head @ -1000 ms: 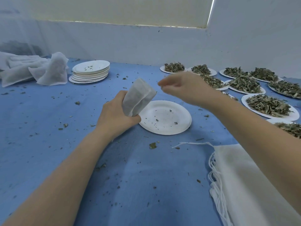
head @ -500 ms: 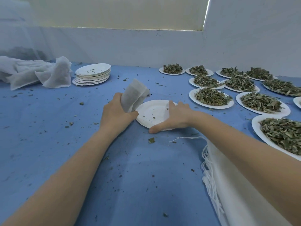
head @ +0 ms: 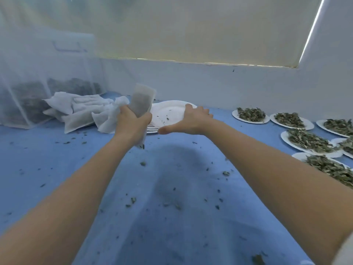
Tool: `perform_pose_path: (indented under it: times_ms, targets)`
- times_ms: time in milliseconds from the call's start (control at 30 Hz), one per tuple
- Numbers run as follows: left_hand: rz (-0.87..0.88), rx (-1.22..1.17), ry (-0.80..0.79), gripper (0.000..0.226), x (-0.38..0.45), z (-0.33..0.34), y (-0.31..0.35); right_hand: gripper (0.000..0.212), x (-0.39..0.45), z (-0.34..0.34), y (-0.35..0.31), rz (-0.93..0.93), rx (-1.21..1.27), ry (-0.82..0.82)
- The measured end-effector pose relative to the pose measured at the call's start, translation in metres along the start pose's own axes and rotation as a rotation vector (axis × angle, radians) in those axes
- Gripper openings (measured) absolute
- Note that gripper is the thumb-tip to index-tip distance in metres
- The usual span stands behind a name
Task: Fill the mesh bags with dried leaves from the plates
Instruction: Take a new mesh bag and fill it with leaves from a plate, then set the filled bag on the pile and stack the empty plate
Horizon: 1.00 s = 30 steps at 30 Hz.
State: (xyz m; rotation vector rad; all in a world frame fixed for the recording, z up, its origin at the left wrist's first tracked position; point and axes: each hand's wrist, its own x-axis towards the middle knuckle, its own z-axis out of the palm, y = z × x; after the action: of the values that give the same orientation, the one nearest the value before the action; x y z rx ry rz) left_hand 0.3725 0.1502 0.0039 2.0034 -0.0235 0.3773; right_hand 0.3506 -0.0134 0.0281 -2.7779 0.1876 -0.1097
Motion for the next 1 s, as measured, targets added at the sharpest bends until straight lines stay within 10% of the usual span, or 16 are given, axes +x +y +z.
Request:
perform_pose_path:
  times_ms: [667,1000]
  targets:
    - [0.056,0.757,0.077,0.067,0.115,0.026,-0.060,0.098,0.129,0.079,-0.043,-0.198,-0.182,0.062]
    - [0.215,0.274,-0.186,0.050,-0.034,0.035,0.017,0.066,-0.045,0.010,0.018,-0.274,-0.089,0.032]
